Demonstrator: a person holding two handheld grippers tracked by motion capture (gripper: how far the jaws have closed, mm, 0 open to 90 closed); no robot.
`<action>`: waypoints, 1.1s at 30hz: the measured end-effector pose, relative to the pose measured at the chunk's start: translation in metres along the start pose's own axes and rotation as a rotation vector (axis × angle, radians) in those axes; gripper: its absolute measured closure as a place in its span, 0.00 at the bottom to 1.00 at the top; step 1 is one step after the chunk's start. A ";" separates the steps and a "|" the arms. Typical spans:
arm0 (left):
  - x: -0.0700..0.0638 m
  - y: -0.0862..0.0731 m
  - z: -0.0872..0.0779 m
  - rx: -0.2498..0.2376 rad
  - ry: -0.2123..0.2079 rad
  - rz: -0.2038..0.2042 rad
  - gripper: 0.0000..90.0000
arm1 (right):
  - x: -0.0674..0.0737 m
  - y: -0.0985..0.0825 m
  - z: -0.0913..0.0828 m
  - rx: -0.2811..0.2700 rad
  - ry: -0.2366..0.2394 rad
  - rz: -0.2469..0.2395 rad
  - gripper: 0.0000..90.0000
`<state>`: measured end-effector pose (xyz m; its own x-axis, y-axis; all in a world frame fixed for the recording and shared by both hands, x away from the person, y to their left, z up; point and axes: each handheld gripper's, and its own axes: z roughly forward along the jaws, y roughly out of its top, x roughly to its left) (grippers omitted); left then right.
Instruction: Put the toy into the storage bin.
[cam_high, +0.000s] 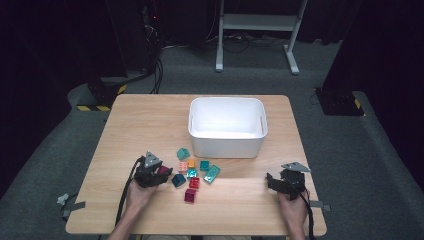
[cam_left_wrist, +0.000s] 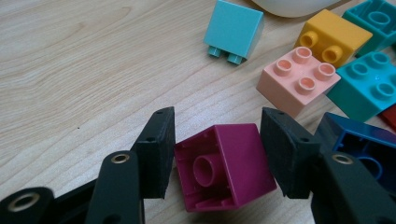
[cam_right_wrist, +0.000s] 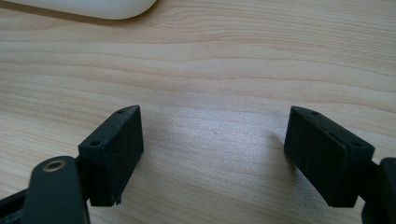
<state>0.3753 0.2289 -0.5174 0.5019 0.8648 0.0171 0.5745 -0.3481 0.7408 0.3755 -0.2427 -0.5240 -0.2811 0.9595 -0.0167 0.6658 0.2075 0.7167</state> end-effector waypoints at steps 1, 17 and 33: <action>0.000 0.000 0.000 0.001 0.000 0.003 0.52 | 0.000 0.000 0.000 0.000 0.000 0.000 0.22; 0.001 0.006 -0.009 -0.002 -0.001 0.012 0.53 | 0.000 0.000 0.000 0.000 0.001 -0.001 0.22; 0.005 0.033 -0.021 -0.002 -0.066 -0.003 0.53 | 0.000 0.001 0.001 0.000 0.004 -0.002 0.22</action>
<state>0.3830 0.2298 -0.4784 0.5418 0.8400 -0.0288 0.5746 -0.3452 0.7421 0.3763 -0.2423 -0.5240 -0.2853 0.9583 -0.0157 0.6650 0.2097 0.7168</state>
